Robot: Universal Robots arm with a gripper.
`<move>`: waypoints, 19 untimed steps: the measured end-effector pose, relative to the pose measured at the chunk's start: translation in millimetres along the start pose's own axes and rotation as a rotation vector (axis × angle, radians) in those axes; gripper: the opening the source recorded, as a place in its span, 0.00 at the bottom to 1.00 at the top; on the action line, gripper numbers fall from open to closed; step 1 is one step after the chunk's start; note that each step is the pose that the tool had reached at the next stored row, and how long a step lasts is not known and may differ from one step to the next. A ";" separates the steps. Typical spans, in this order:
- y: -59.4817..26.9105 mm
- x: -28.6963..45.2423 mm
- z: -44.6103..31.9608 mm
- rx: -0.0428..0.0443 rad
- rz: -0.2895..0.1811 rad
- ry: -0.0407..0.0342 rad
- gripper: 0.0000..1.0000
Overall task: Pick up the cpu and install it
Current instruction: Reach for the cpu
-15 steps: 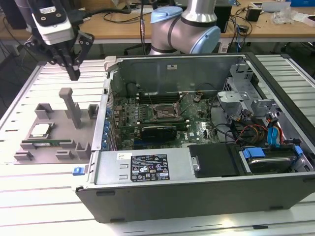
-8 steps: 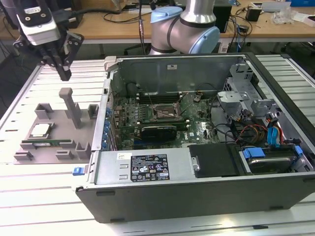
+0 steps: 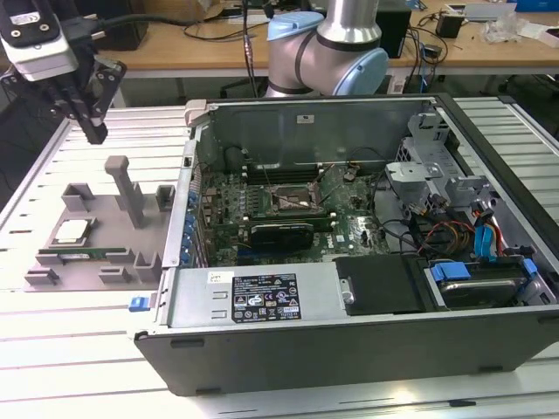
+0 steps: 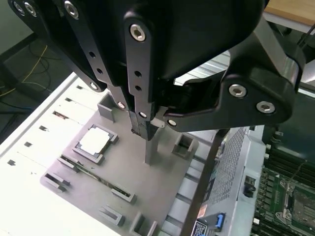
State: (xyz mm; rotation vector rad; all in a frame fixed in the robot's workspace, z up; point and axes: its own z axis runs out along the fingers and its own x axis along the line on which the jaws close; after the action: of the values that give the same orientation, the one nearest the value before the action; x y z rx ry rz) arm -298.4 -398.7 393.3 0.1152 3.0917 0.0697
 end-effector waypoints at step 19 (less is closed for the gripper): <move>-5.0 71.0 -3.5 -0.0010 -0.001 -0.0138 0.11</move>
State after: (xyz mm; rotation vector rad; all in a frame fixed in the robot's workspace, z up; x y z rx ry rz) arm -369.7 -398.6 393.3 0.1140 3.0779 0.0701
